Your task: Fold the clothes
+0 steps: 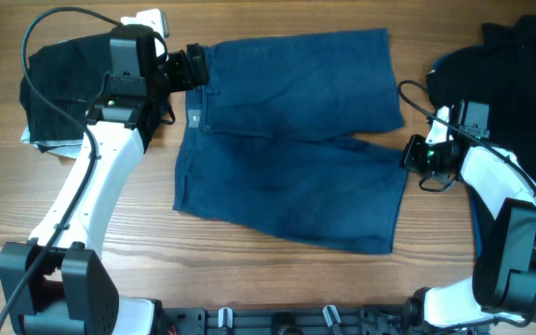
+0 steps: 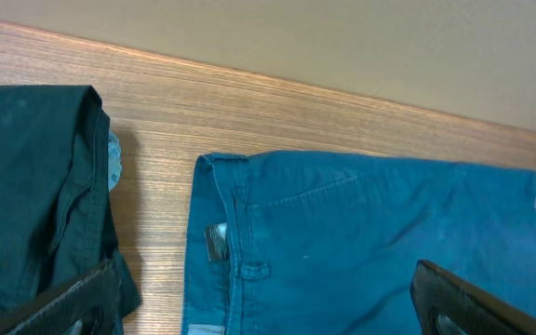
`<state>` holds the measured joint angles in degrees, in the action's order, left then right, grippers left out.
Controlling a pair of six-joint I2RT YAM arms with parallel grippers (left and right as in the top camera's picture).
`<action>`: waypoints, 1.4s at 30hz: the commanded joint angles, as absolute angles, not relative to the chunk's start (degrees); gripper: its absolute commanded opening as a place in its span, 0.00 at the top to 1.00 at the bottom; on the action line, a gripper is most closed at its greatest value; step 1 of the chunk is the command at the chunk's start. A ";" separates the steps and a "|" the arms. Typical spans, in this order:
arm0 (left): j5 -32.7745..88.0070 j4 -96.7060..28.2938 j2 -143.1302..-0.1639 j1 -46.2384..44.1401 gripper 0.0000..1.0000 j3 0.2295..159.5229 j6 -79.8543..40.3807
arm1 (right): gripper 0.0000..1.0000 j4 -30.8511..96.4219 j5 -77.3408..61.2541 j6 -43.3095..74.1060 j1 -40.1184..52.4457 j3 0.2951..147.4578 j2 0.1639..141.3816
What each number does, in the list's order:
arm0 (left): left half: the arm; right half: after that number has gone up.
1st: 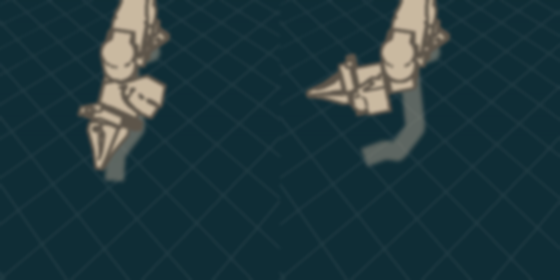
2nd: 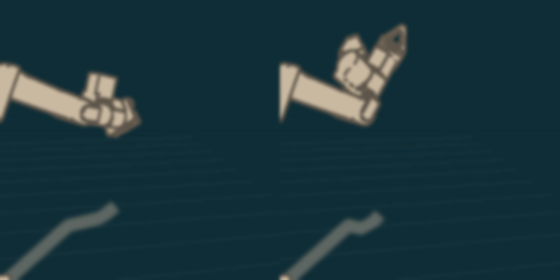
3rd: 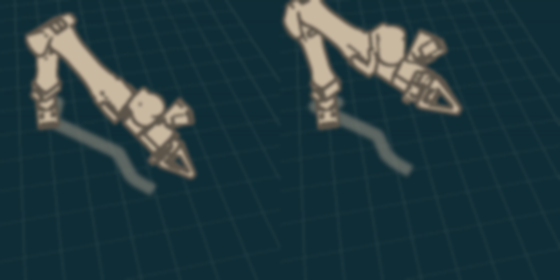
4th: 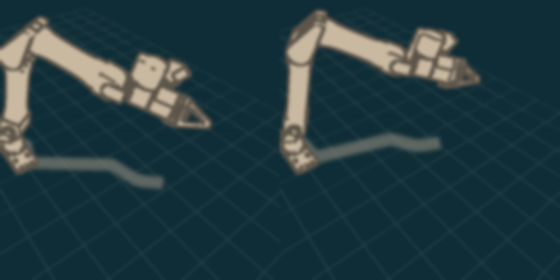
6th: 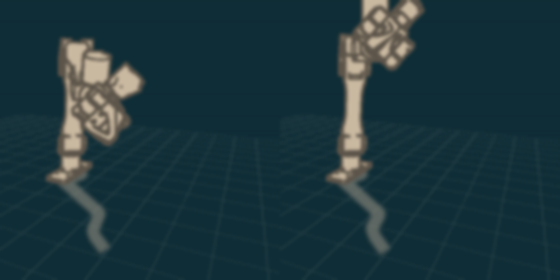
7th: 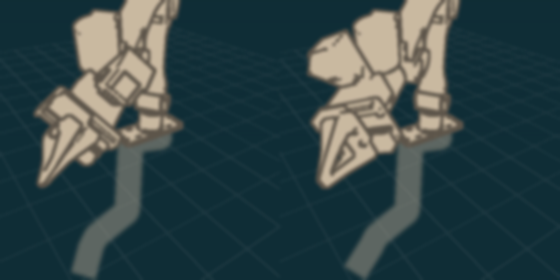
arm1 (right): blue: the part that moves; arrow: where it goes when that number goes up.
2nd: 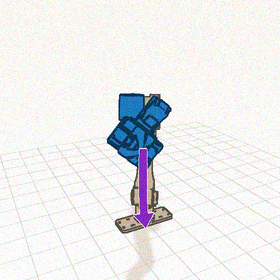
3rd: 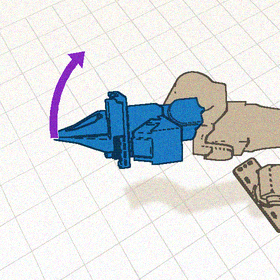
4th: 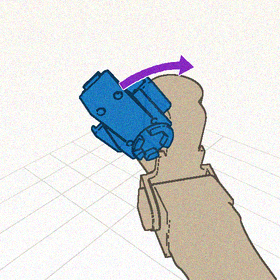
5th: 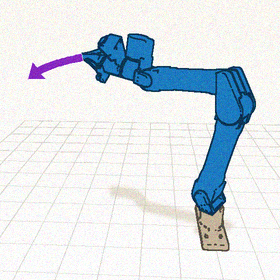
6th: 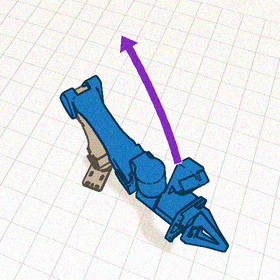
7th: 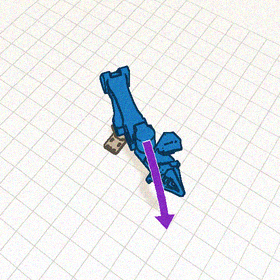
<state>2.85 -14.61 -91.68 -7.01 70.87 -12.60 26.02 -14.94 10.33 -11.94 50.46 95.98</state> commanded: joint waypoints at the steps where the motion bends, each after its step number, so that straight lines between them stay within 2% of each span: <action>1: 2.68 -14.48 -91.61 -6.87 0.00 70.94 -12.88 | 0.96 22.31 -12.80 8.49 -12.12 50.13 95.42; 5: 2.70 -14.48 -91.61 -6.87 0.00 70.94 -12.88 | 0.96 17.74 -9.96 8.54 -12.14 50.13 95.42; 6: 2.68 -14.48 -91.61 -6.87 0.00 70.94 -12.88 | 0.94 16.73 -9.85 8.56 -12.14 50.13 95.42; 7: 2.70 -14.48 -91.61 -6.87 0.00 70.94 -12.88 | 0.85 16.14 -9.89 8.58 -12.14 50.15 95.42; 9: 2.68 -14.48 -91.61 -6.87 0.00 70.94 -12.88 | 0.42 16.47 -10.57 8.58 -12.14 50.63 95.35; 11: 2.68 -14.48 -91.61 -6.87 0.00 70.94 -12.88 | 0.05 19.31 -10.46 8.51 -12.14 51.35 95.35; 12: 2.68 -14.48 -91.61 -6.87 0.00 70.94 -12.88 | 0.00 21.19 -10.31 8.51 -12.14 51.86 95.35; 18: 2.68 -14.48 -91.61 -6.87 0.00 70.94 -12.88 | 0.00 35.81 -11.73 4.91 -12.12 58.98 90.70; 24: 2.70 -14.48 -91.61 -6.87 0.00 70.94 -12.88 | 0.00 45.50 -25.78 6.48 -12.12 60.47 83.05; 27: 2.68 -14.48 -91.61 -6.87 0.00 70.94 -12.88 | 0.01 53.52 -19.49 10.09 -12.12 59.83 83.31; 33: 2.70 -14.48 -91.61 -6.87 0.00 70.94 -12.88 | 0.18 57.80 -16.73 13.72 -12.08 55.53 83.37; 38: 2.68 -14.48 -91.61 -6.87 0.00 70.94 -12.88 | 0.28 59.20 -13.19 17.15 -12.08 51.40 83.37; 40: 2.70 -14.48 -91.61 -6.87 0.00 70.94 -12.88 | 0.28 59.22 -11.81 19.14 -12.08 50.09 83.37; 42: 2.68 -14.48 -91.61 -6.87 0.00 70.94 -12.88 | 0.34 59.77 -11.84 20.95 -12.08 49.91 83.40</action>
